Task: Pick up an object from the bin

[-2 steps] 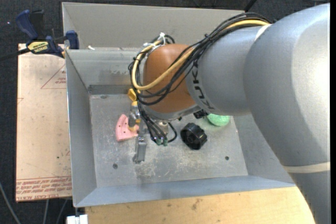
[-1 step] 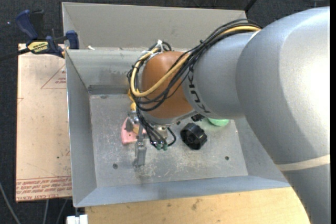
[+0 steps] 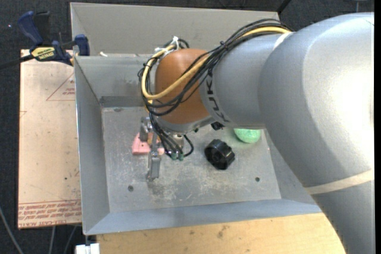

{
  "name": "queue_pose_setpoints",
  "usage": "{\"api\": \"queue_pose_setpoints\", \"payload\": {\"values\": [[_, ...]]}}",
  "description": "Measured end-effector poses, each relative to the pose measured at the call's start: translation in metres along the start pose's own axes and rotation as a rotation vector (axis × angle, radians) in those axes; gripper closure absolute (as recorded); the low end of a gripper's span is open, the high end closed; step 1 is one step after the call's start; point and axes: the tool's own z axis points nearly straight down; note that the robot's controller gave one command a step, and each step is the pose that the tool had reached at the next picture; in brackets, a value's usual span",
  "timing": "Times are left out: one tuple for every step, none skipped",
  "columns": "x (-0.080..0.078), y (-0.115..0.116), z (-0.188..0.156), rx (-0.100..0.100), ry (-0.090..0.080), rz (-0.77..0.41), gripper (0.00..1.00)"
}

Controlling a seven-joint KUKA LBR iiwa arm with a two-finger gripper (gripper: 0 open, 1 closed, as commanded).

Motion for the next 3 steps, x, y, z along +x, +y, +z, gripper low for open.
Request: {"api": "queue_pose_setpoints", "payload": {"values": [[0.011, -0.016, -0.001, 0.0, -0.004, -0.058, 0.0], [-0.013, -0.022, 0.002, 0.0, 0.0, -0.229, 0.0], [-0.003, -0.042, 0.003, 0.0, -0.005, -0.271, 0.0]]}}
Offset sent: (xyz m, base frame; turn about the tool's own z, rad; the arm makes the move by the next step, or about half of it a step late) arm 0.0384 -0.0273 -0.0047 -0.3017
